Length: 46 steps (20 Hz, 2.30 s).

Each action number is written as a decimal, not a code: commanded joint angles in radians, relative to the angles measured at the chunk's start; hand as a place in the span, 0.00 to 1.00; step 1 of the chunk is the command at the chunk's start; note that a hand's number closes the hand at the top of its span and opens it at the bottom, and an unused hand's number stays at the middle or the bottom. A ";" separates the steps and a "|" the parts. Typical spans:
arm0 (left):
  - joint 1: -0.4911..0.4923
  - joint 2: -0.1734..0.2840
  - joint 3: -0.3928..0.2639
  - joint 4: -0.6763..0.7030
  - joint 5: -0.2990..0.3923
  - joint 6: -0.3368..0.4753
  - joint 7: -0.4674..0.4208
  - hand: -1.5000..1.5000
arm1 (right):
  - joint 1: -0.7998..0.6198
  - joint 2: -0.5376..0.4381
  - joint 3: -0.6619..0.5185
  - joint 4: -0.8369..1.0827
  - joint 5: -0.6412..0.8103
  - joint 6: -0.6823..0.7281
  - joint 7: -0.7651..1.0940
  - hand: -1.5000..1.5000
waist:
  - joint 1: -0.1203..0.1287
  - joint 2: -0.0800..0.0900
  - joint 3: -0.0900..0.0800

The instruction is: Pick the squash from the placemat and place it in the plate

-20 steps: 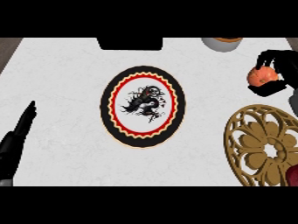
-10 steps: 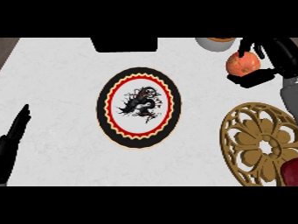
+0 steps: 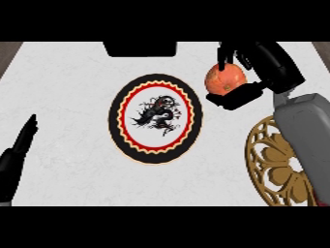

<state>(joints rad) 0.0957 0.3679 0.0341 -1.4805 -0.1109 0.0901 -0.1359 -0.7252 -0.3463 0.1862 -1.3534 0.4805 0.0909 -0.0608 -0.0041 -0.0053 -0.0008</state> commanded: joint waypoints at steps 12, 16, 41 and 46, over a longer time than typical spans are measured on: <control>-0.063 -0.006 0.019 0.010 -0.020 -0.045 0.031 0.50 | -0.200 0.342 0.152 0.364 0.155 -0.057 0.166 1.00 | 0.030 0.012 0.001; -0.011 -0.016 0.030 0.004 -0.028 -0.046 -0.014 0.50 | -0.241 0.345 0.181 0.490 0.092 -0.109 0.136 1.00 | 0.032 0.010 0.001; 0.003 -0.062 0.029 -0.026 -0.063 -0.041 -0.009 0.50 | -0.234 0.317 0.029 0.692 -0.482 -0.499 -0.022 0.00 | 0.025 0.010 0.001; -0.038 -0.045 0.045 -0.030 -0.044 -0.069 0.044 0.50 | -0.123 0.182 -0.110 0.653 -0.622 -0.313 -0.199 0.00 | 0.015 0.011 0.002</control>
<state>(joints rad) 0.0692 0.3221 0.0802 -1.4894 -0.1566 0.0324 -0.1184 -0.8987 -0.1146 0.1665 -0.7190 -0.0736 -0.2929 -0.1445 0.0112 0.0040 0.0008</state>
